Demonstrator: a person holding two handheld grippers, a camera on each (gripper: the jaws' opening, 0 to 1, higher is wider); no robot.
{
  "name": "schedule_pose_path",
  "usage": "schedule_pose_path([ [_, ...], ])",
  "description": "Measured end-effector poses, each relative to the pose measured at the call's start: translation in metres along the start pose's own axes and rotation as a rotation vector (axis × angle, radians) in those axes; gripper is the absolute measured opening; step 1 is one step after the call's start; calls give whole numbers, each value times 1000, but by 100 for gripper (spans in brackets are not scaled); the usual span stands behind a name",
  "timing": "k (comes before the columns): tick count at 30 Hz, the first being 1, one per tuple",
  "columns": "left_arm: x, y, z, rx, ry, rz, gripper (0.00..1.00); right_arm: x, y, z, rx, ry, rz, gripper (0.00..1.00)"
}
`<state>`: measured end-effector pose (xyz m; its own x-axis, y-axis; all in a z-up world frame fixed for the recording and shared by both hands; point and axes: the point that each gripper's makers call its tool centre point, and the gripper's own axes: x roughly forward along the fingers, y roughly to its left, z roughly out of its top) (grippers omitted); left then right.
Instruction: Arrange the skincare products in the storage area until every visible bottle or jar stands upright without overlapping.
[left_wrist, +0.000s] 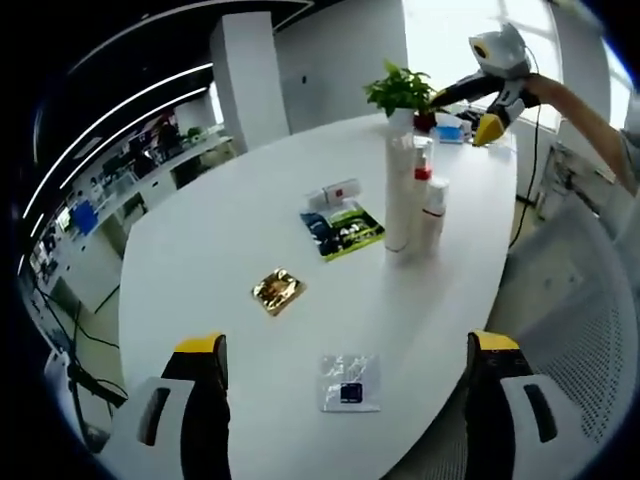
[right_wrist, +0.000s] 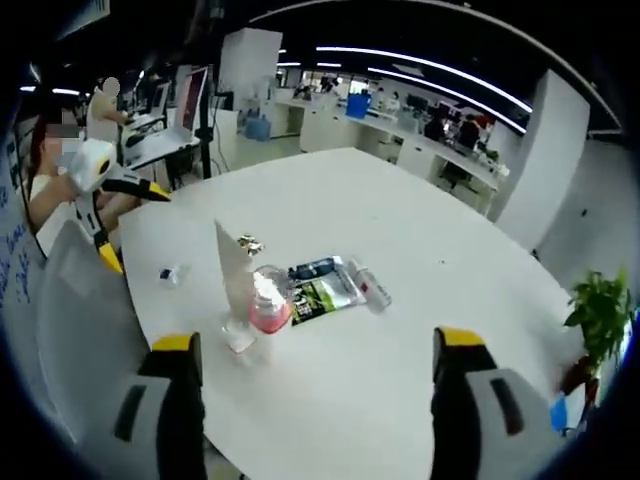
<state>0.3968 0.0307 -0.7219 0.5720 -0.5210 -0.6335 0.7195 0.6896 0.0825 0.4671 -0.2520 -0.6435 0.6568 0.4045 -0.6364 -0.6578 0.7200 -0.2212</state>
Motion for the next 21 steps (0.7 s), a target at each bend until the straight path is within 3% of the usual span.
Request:
schedule_pose_path([
  [6, 4, 2, 4, 9, 1, -14, 97, 10, -25, -4, -5, 31, -29, 92],
  [11, 7, 4, 5, 30, 11, -27, 97, 31, -47, -5, -8, 36, -27, 83],
  [21, 13, 9, 0, 15, 30, -39, 97, 80, -61, -7, -47, 87, 21, 76],
])
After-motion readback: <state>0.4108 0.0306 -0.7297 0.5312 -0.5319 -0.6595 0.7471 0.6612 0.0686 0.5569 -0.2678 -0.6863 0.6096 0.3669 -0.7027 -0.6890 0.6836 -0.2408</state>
